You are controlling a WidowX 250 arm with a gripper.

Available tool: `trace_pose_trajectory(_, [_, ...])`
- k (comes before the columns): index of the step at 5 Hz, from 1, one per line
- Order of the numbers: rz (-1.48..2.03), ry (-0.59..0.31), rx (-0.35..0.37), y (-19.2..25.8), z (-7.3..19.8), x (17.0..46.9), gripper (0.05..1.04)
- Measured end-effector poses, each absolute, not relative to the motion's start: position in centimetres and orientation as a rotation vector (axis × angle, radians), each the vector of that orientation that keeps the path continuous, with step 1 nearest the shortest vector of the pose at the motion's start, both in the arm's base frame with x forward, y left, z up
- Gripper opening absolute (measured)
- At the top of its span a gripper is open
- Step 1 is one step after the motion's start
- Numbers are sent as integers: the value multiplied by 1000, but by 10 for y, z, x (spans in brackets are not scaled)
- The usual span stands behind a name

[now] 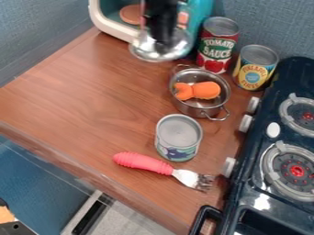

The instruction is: Moved the silver lid to the upper left side of the table

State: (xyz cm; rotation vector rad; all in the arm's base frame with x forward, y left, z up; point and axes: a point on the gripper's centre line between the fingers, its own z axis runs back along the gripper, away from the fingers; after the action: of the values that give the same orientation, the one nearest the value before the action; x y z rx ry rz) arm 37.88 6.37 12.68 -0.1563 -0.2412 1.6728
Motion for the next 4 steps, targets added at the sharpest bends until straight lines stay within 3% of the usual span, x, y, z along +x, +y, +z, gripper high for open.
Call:
trace_pose_trajectory(2, [1933, -270, -17, 149, 110, 352, 276])
trace_pose_trajectory(4, [1998, -295, 91, 186, 59, 357, 276])
